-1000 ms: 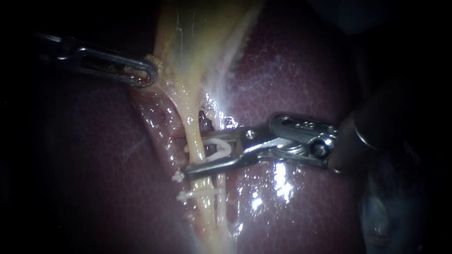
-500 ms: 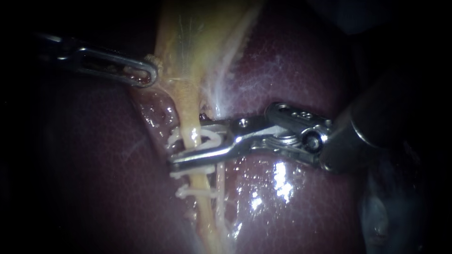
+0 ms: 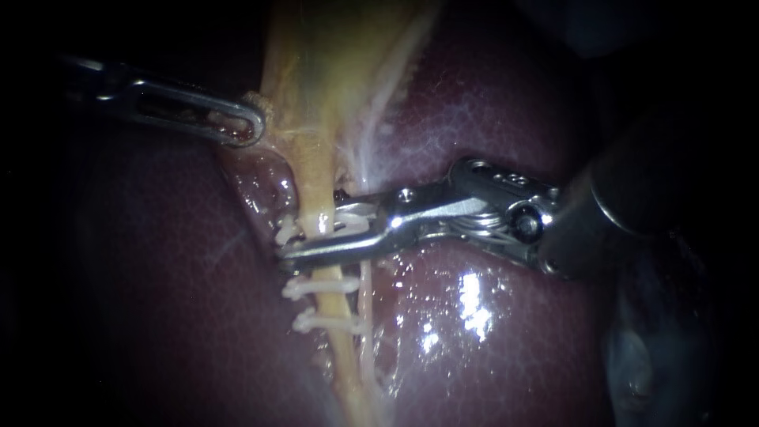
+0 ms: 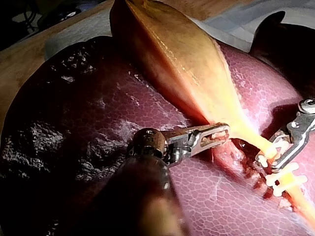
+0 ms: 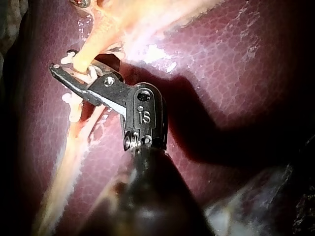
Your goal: Clipping third clip left tube
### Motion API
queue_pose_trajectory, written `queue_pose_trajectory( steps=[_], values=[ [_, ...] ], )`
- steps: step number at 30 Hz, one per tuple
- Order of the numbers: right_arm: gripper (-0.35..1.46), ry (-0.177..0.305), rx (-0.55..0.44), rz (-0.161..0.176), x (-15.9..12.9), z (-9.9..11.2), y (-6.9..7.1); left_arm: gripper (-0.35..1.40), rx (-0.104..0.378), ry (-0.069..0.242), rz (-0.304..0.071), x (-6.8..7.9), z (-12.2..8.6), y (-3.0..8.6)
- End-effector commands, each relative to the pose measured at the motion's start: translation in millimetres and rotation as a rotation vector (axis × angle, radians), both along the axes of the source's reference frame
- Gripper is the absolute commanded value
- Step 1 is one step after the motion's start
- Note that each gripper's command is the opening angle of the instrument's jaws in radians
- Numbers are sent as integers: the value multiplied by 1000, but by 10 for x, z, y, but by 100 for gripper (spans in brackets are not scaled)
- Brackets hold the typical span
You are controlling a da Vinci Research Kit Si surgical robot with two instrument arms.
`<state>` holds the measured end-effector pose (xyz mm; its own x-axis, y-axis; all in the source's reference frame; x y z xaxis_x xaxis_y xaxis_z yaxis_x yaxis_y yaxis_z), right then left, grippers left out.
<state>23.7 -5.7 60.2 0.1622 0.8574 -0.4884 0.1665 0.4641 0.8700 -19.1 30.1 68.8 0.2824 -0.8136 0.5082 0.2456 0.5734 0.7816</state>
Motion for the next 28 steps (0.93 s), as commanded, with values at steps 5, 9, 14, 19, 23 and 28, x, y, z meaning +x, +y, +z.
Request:
queue_pose_trajectory(
  steps=[5, 9, 14, 19, 23, 28],
  values=[
    [-15, 8, 25, 7, 6, -1, 1, -35, 0, 0, 0, 0, 0, 0],
    [-35, 5, 49, 8, 6, -1, 1, -35, 0, 0, 0, 0, 0, 0],
    [-35, 2, 80, 8, 5, -2, 4, -35, 0, 0, 0, 0, 1, 0],
    [-35, 3, 86, 3, 4, -3, 3, -35, 0, 0, 0, 0, 1, 0],
    [-35, 4, 86, 1, 4, -2, 4, -35, 0, 0, 0, 0, 1, 0],
    [-35, 5, 86, 0, 4, -1, 4, -35, 0, 0, 0, 0, 1, 0]
  ],
)
